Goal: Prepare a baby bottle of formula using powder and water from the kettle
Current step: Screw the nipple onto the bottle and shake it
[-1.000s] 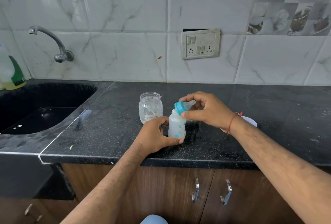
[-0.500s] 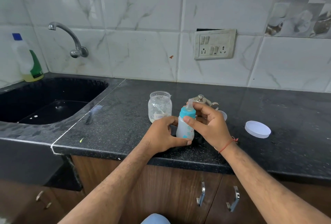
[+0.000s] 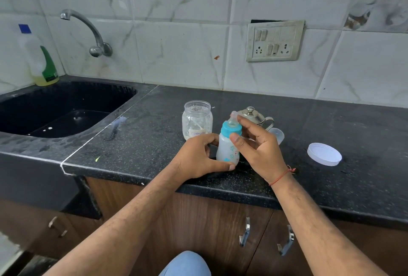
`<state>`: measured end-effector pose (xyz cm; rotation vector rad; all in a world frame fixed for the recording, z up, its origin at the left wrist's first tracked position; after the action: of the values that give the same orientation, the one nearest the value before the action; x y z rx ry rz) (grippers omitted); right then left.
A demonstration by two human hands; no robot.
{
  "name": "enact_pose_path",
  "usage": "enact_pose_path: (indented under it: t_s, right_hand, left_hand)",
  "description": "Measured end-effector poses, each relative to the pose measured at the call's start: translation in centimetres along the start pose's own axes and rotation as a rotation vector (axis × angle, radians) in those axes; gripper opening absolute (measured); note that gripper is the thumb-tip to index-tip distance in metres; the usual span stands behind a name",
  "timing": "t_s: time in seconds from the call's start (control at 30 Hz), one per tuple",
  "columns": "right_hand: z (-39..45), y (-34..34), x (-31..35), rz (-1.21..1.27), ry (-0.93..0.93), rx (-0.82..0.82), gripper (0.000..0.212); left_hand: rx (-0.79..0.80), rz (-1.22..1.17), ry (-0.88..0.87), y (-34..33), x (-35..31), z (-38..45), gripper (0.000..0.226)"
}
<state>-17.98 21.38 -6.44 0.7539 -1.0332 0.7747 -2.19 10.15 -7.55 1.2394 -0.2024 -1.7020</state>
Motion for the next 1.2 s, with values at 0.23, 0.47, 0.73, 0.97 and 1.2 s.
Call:
enact_pose_path:
  t_s: [0.23,0.47,0.73,0.97,1.2]
  right_hand:
    - [-0.09,-0.02,0.31,-0.079,0.037,-0.113,0.05]
    - [-0.28,0.2,-0.03,-0.171,0.125,-0.124,0.053]
    - [-0.57,0.02,0.39,-0.192,0.143,-0.128,0.054]
    - [-0.52,0.19,0.02,-0.182,0.136,-0.161,0.062]
    - [-0.6,0.23,0.26,-0.194,0.145,-0.175,0.067]
  left_hand:
    - [0.001,0.006,-0.014,-0.01,0.2,0.05,0.046]
    - [-0.012,0.005,-0.013,-0.01,0.24,0.05,0.045]
    - [0.008,0.032,-0.005,0.14,-0.17,0.0,0.048]
    - [0.025,0.021,-0.004,0.28,-0.5,-0.12,0.048]
    - [0.008,0.013,-0.007,0.24,-0.25,-0.07,0.047]
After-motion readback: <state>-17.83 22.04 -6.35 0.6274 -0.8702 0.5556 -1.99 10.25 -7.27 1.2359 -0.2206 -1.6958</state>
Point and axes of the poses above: each hand's wrist, its own z-axis towards the middle knuckle, its own y-axis out of the back of the hand, x = y × z, the point moved 2 cm from there along z, towards the middle knuckle, and after that the axes turned 15 degrees about -y, right-handed, at the moved point
